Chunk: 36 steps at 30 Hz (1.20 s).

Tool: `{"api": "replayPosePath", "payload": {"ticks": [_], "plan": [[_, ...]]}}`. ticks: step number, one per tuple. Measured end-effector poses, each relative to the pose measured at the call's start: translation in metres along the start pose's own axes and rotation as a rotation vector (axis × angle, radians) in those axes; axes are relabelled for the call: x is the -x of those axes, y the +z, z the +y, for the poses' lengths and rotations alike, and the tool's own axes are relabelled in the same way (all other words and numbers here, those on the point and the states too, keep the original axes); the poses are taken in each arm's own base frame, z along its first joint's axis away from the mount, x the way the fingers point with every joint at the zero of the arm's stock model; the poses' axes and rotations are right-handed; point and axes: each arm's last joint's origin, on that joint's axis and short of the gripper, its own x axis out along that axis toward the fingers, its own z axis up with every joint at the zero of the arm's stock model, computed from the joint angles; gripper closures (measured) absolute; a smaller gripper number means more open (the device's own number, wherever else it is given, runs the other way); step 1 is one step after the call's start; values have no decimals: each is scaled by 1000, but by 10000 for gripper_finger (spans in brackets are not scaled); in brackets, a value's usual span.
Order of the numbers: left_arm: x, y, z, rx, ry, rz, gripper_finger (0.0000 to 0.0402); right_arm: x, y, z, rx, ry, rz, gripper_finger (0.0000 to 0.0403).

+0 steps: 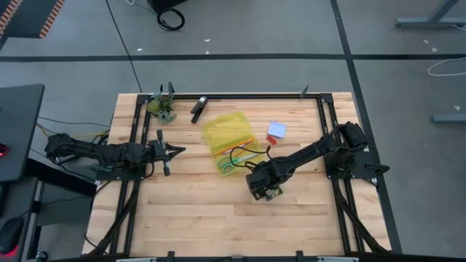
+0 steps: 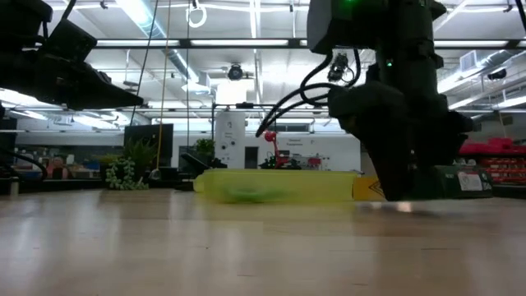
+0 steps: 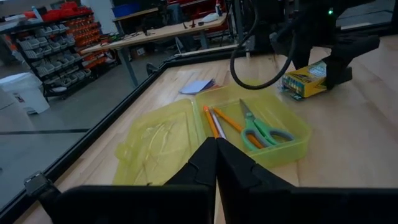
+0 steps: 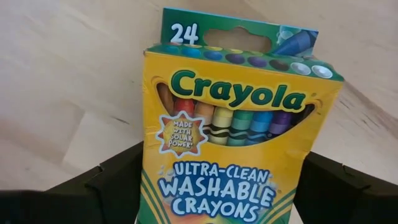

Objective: Pack school essentials
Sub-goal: Put the yellow crayon box into the yellow supply box

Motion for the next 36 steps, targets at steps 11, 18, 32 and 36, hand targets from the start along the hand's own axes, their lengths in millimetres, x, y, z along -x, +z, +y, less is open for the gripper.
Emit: {"api": "replayPosePath", "payload": {"ticks": [11,18,32,36], "plan": [[0,0,0,0,0,0,382,29,17,13,49,61,-58,60],[0,0,0,0,0,0,393,48,36,18,66,88,-109,60],[0,0,0,0,0,0,384,55,72,4,96,78,-127,60],[0,0,0,0,0,0,391,56,83,-2,120,73,-133,60]]}}
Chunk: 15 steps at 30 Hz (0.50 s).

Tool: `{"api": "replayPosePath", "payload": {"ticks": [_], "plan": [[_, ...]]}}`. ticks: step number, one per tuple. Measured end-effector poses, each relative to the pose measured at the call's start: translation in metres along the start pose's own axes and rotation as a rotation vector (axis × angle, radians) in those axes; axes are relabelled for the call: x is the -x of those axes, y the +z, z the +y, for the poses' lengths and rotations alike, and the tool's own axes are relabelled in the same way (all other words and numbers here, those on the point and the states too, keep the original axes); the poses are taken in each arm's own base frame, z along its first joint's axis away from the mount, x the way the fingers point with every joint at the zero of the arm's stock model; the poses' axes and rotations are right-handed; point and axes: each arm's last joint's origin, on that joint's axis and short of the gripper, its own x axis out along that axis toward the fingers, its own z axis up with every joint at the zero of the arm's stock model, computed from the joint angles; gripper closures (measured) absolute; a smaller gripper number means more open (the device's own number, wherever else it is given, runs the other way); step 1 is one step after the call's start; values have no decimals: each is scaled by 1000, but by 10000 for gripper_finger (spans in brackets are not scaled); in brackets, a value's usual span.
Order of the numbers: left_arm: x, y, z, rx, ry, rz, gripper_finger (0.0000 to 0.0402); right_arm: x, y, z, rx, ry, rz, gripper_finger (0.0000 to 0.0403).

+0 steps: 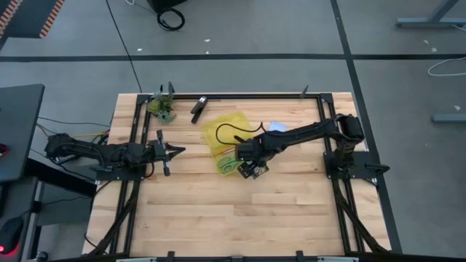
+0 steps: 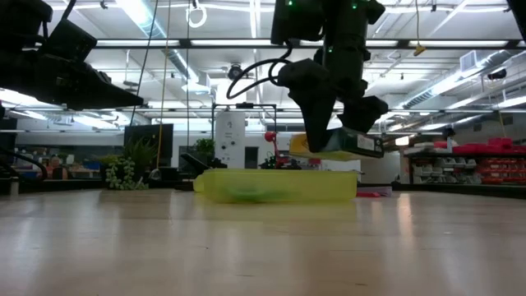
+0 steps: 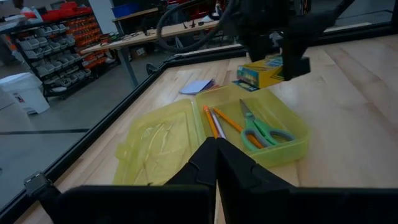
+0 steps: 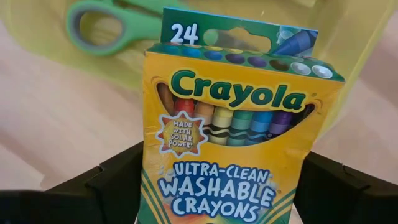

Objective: Pack school essentials
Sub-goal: Put the yellow crayon box into the yellow supply box

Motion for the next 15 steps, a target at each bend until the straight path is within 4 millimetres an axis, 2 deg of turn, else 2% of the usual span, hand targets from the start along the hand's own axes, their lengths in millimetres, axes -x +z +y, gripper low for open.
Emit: {"api": "replayPosePath", "payload": {"ticks": [9,15], "plan": [[0,0,0,0,0,0,382,0,22,-15,57,7,-23,60],[0,0,0,0,-1,0,390,-1,33,-20,135,22,-55,60]]}}
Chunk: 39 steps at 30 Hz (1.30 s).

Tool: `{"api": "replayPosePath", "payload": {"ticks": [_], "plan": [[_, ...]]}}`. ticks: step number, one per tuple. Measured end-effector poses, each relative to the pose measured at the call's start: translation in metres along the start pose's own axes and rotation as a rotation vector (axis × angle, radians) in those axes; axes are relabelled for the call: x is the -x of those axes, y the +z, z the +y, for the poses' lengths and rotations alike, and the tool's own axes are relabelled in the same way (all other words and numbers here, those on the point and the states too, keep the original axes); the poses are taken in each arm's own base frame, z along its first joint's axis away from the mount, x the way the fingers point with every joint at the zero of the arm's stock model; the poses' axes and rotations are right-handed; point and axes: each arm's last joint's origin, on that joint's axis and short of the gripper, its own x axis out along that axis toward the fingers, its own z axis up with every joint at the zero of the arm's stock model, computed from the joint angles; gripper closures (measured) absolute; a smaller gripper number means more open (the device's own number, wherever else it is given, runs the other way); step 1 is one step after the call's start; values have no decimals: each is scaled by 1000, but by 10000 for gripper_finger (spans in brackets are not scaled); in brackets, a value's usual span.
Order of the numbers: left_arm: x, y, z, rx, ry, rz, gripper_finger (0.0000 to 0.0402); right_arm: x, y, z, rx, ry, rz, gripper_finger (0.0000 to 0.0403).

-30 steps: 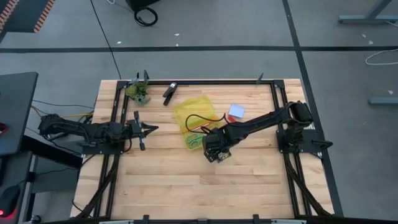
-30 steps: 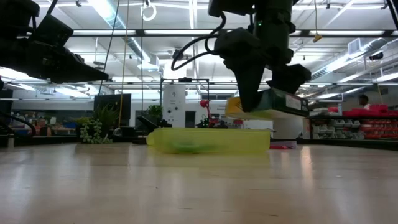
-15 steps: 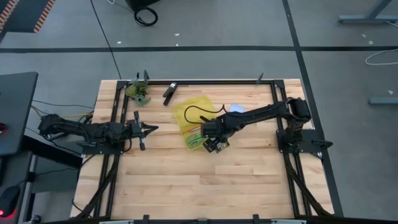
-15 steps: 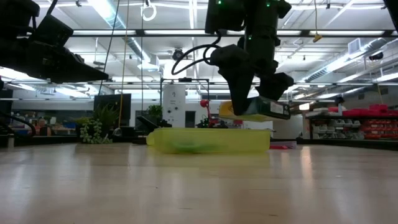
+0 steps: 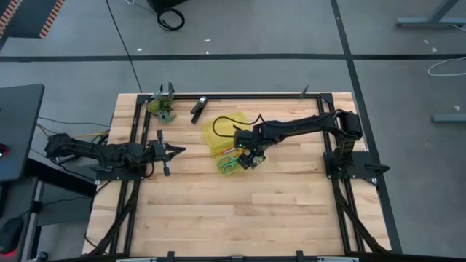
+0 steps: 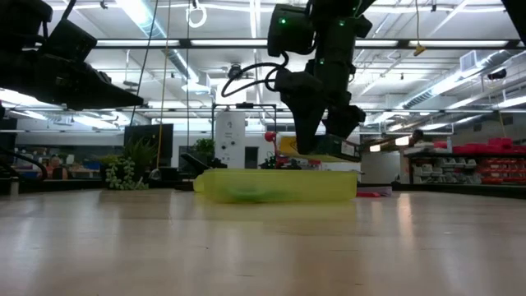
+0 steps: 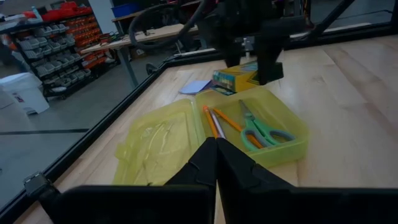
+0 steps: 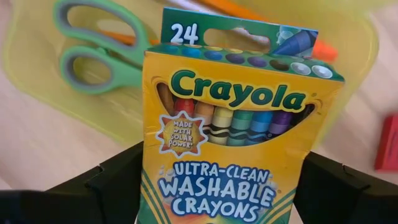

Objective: Pack school essentials
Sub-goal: Put the yellow crayon box into the yellow supply box

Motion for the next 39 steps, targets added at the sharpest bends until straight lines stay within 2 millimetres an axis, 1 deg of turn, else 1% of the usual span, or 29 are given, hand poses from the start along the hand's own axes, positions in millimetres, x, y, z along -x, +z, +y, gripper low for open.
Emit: {"api": "replayPosePath", "payload": {"ticks": [2,9,17,21,26,31,36,39], "plan": [[0,0,0,0,-15,-2,391,0,2,-1,50,-2,-20,60],[0,0,-4,-7,-150,-16,380,0,6,-2,213,-44,-75,60],[0,0,-4,-11,-155,-20,389,0,8,-3,355,-84,-96,60],[0,1,-4,-12,-154,-21,387,0,9,-3,421,-102,-114,60],[0,1,-4,-11,-154,-22,380,0,10,-2,614,-113,-124,60],[0,1,-4,-11,-154,-22,384,1,13,1,796,-114,-150,60],[0,1,-4,-9,-154,-22,389,-6,16,0,882,-108,-201,60],[0,1,-4,-8,-154,-22,385,-14,15,-4,916,-105,-213,60]]}}
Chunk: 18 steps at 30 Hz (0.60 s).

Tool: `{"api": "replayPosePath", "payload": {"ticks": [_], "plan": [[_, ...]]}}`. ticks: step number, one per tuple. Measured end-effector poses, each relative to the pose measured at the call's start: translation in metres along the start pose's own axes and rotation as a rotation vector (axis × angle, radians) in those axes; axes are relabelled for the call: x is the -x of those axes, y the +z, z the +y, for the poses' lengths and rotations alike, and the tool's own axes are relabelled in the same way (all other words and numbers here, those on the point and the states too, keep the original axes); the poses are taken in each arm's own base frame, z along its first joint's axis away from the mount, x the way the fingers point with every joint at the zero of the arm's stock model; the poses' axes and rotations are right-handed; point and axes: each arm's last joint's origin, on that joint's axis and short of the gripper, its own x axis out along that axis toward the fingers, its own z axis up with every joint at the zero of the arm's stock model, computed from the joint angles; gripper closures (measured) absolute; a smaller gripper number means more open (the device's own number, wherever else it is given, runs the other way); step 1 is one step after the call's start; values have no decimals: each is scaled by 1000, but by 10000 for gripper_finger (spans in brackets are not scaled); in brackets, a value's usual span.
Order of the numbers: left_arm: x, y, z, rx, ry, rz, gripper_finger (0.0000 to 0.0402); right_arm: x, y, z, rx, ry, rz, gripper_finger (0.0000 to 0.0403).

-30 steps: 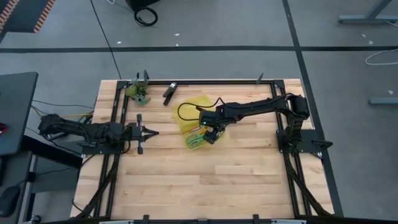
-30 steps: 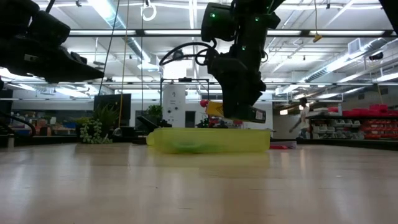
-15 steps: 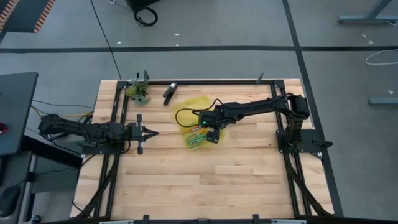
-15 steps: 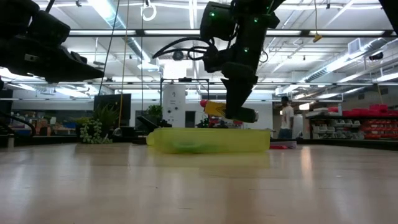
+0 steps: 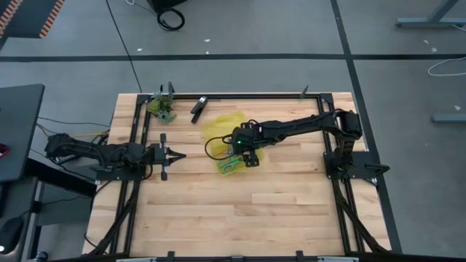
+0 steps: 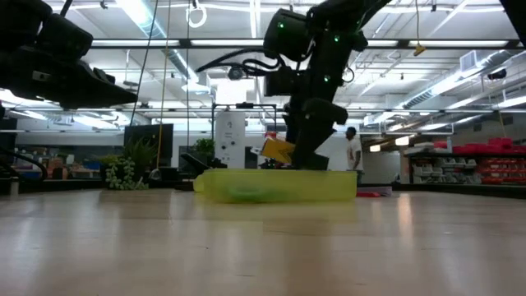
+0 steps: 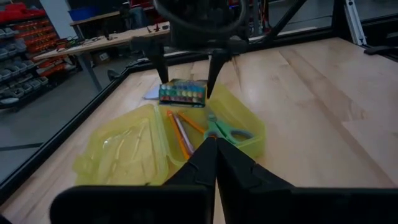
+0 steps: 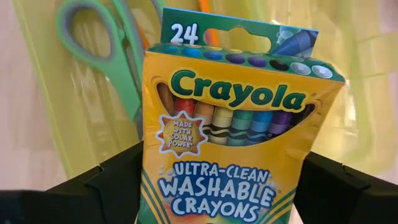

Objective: Pack school essentials
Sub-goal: Put the yellow crayon box into the yellow supply box

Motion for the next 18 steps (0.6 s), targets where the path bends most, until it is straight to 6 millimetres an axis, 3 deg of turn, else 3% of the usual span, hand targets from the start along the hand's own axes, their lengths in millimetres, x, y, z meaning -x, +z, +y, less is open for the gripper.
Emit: {"api": "replayPosePath", "payload": {"ticks": [10,18], "plan": [[0,0,0,0,0,0,385,-15,-19,-4,78,22,48,60],[0,0,0,0,0,0,384,-17,-21,-6,83,45,48,46]]}}
